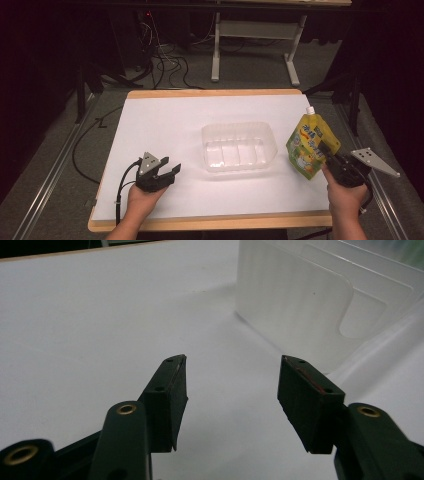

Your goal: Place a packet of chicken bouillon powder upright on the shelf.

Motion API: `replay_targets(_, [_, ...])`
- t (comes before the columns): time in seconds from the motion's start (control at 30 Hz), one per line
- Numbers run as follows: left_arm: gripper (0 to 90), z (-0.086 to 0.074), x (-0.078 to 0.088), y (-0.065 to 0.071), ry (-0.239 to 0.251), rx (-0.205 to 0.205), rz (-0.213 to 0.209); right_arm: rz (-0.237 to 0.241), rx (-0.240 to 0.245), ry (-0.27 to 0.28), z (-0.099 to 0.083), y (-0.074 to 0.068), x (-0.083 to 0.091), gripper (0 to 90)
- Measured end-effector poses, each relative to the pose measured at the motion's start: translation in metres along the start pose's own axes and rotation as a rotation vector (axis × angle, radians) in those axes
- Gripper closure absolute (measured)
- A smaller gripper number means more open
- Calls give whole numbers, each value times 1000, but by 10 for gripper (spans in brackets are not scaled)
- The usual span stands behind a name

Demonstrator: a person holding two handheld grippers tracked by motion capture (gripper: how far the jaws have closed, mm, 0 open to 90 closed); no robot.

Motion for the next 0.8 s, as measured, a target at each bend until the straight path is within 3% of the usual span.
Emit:
replay_targets(0.07, [415, 4, 1, 1, 18, -17, 10, 0, 0, 19, 7, -2, 3, 900])
replay_targets(0.13, [406, 5, 1, 2, 29, 1, -6, 5, 11, 38, 15, -6, 6, 900])
replay_targets(0.43, [393, 8, 2, 5, 42, -5, -20, 63, 5, 95, 50, -29, 14, 900])
replay_targets(0.8, [383, 8, 3, 7, 39, -22, -17, 177, 29, 123, 85, -89, 5, 900])
Point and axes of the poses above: each handheld gripper's, and its own axes: x roughly backward along the jaws, z roughly out of its top, y roughly to its right, the point moved 10 cm from there along -x, roughly forward along the jaws, and after that the axes turned 8 degrees about -z, right-handed, at the moved point
